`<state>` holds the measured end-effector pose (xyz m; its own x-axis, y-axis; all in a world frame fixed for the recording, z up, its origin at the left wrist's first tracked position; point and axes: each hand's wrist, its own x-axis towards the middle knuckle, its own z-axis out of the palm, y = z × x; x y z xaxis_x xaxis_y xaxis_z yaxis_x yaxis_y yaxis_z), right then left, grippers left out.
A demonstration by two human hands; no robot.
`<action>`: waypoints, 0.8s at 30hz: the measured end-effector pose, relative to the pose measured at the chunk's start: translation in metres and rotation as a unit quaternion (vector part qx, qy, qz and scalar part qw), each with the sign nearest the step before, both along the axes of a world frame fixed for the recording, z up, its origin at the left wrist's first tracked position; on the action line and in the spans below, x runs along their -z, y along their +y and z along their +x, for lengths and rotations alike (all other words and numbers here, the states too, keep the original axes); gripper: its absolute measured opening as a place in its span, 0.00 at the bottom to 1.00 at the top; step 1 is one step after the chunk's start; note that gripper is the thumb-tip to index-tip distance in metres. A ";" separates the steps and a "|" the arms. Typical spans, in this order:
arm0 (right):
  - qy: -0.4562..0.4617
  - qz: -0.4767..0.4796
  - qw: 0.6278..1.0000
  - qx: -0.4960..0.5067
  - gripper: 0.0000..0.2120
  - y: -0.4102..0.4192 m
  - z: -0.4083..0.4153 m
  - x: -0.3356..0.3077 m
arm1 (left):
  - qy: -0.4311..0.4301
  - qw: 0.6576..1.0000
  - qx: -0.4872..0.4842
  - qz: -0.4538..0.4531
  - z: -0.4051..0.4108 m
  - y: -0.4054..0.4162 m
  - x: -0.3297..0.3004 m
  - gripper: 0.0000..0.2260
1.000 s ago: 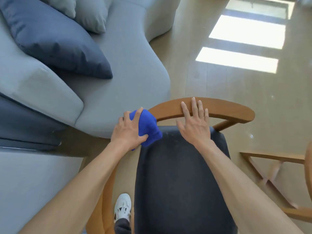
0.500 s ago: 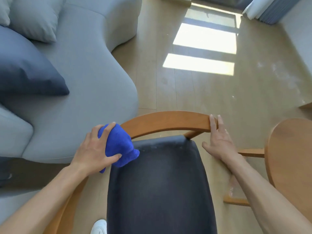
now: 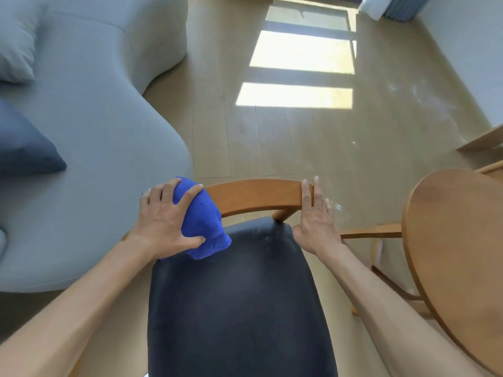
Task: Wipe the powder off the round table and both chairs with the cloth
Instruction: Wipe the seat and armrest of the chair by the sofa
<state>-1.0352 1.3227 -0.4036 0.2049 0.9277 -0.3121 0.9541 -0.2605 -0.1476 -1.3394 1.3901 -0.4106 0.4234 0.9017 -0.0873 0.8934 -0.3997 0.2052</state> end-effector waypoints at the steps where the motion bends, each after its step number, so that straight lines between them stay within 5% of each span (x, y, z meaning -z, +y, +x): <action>1: 0.012 0.007 1.000 0.002 0.46 0.000 0.000 0.000 | 0.004 1.000 0.012 0.009 0.011 0.004 0.000 0.44; 14: 0.238 0.057 0.970 0.006 0.42 0.003 0.037 -0.002 | 0.024 0.982 0.189 -0.001 0.201 0.024 -0.014 0.51; 24: 0.127 0.059 0.990 -0.027 0.42 -0.001 0.032 -0.002 | -0.023 0.993 0.112 0.020 0.102 0.012 -0.004 0.45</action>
